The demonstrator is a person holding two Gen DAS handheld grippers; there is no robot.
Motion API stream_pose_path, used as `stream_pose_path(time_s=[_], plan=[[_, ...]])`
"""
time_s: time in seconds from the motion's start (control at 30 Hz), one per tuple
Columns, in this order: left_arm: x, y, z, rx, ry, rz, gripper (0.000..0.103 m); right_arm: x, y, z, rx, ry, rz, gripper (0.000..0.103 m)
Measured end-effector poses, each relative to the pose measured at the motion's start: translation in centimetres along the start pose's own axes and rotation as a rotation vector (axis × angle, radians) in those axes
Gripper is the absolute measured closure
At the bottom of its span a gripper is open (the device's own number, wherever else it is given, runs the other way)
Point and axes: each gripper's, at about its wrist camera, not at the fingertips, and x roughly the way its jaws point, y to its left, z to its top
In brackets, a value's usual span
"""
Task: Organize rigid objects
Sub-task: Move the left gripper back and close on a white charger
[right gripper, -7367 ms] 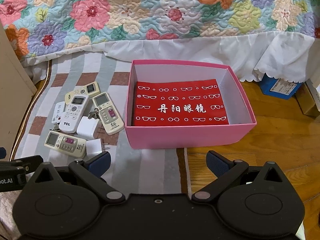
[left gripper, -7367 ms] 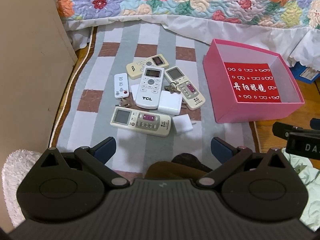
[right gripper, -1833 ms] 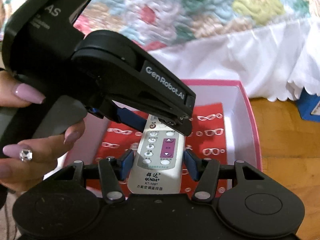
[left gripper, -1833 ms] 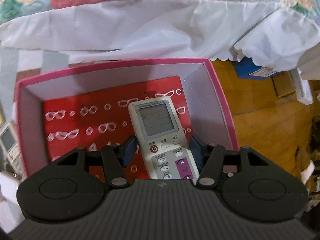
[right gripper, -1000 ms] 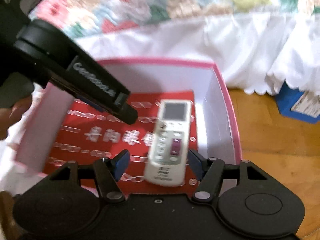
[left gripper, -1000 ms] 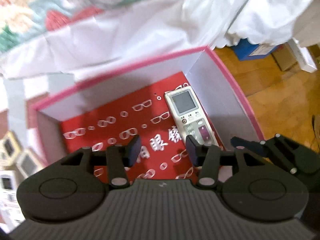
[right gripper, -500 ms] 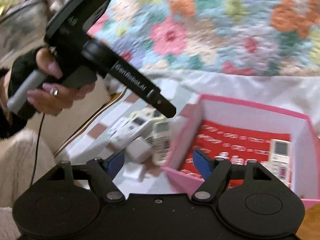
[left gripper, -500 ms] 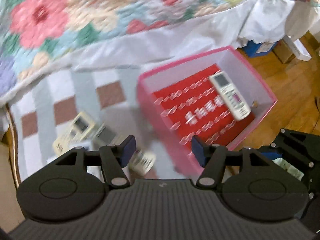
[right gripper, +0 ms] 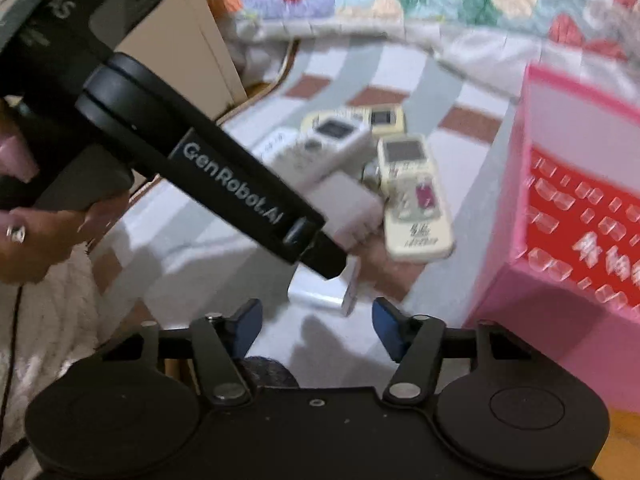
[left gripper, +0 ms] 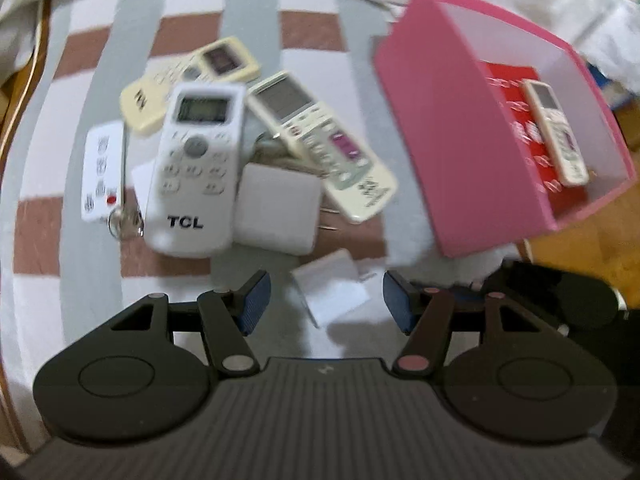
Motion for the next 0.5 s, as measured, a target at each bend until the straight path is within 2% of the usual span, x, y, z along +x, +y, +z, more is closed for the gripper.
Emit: stream_pose_path(time_s=[0.13, 0.23, 0.33, 0.37, 0.4, 0.43, 0.5], plan=[[1.9, 1.6, -0.3, -0.125, -0.006, -0.039, 0.044, 2.0, 0.0, 0.0, 0.035, 0.032, -0.032, 0.045], [2.9, 2.1, -0.6, -0.159, 0.000, -0.059, 0.046, 2.6, -0.1, 0.0, 0.077, 0.033, -0.058, 0.045], [3.1, 2.6, -0.8, -0.217, 0.003, -0.120, 0.058, 2.9, 0.0, 0.2, 0.114, 0.010, -0.048, 0.045], [3.1, 2.6, -0.8, -0.230, 0.001, -0.117, 0.058, 3.1, 0.3, 0.2, 0.116, 0.003, -0.059, 0.046], [3.1, 2.6, -0.9, -0.241, -0.005, -0.116, 0.058, 3.2, 0.6, 0.1, 0.104, -0.005, -0.078, 0.047], [3.1, 2.5, -1.1, -0.241, -0.012, -0.112, 0.059, 3.2, 1.1, -0.1, 0.080, -0.013, -0.108, 0.057], [2.8, 2.2, -1.4, -0.229, -0.023, -0.105, 0.059, 3.1, 1.6, -0.5, 0.058, -0.028, -0.130, 0.058]])
